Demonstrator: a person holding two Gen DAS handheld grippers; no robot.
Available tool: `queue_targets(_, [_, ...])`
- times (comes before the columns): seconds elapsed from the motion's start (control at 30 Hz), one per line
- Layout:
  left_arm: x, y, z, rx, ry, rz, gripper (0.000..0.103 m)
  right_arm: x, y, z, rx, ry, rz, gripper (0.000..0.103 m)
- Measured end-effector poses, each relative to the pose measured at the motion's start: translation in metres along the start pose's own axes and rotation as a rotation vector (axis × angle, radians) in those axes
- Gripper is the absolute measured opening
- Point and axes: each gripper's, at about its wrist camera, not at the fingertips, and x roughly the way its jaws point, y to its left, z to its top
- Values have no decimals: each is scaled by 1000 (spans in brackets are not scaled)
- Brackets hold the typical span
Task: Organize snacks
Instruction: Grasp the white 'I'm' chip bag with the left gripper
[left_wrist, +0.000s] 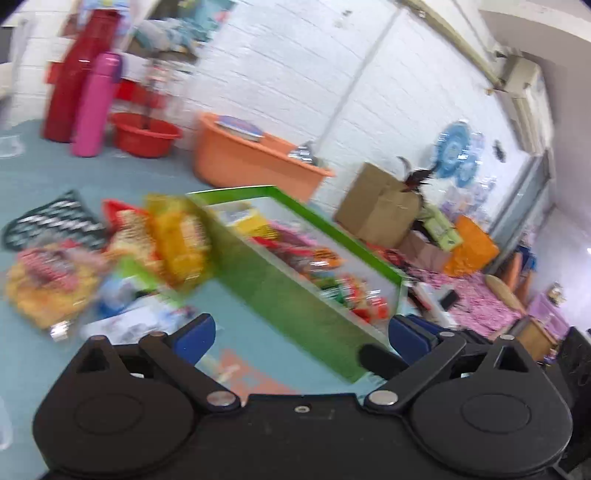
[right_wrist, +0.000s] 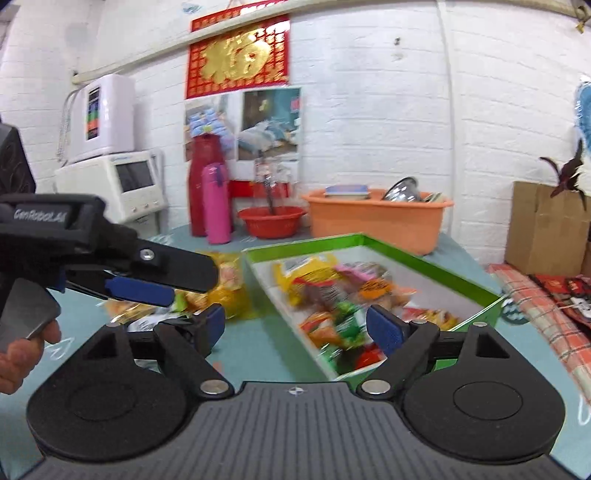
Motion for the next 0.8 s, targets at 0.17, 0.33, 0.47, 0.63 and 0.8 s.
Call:
queue_targets(0.17, [-17,39,3,-62,-23,119,103,5,24,-12,-15,71,69,103])
queue_targets(0.33, [-1,61,14,-102,-10,122,103,7,38,-13,-10,97,95,103])
queue_targets(0.47, [23,70,16,-69,24,123,103,5,42,-15,-29,107,84,103])
queue_targets(0.63, [43,69,3,-60,137,69,40,5,43,-18,-19,121,81,103])
queue_targets(0.8, [33,48,-19,-45,182,-68,41,14,44,-24,-5,163,99,103])
